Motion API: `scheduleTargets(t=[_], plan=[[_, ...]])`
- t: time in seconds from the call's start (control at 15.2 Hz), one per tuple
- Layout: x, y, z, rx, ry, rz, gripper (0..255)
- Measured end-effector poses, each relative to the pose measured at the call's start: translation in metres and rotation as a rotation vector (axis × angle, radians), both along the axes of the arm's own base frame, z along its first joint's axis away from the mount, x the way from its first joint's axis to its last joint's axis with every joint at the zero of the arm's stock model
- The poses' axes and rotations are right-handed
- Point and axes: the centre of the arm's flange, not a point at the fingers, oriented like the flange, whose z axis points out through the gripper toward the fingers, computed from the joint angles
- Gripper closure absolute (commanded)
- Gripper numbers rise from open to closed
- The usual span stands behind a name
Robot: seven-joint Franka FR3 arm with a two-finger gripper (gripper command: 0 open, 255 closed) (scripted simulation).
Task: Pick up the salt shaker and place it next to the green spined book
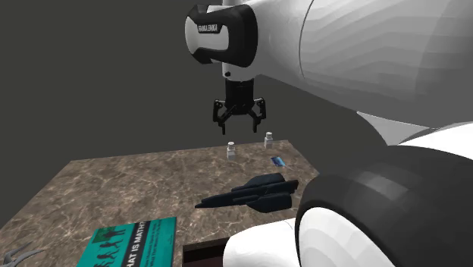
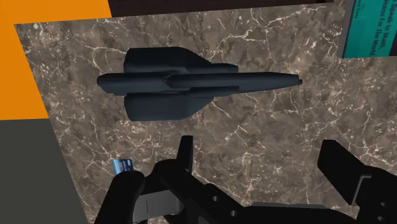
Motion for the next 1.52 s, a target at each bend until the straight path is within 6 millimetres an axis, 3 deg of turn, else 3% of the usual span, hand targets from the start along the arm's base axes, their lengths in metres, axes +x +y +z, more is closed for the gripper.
scheduleTargets(t=[0.2,1.52], plan=[[0.015,-0.005,-0.008,0.005,0.006,0.003,0],[0.25,-0.056,-0.133,0.084,0.087,0.043,0]])
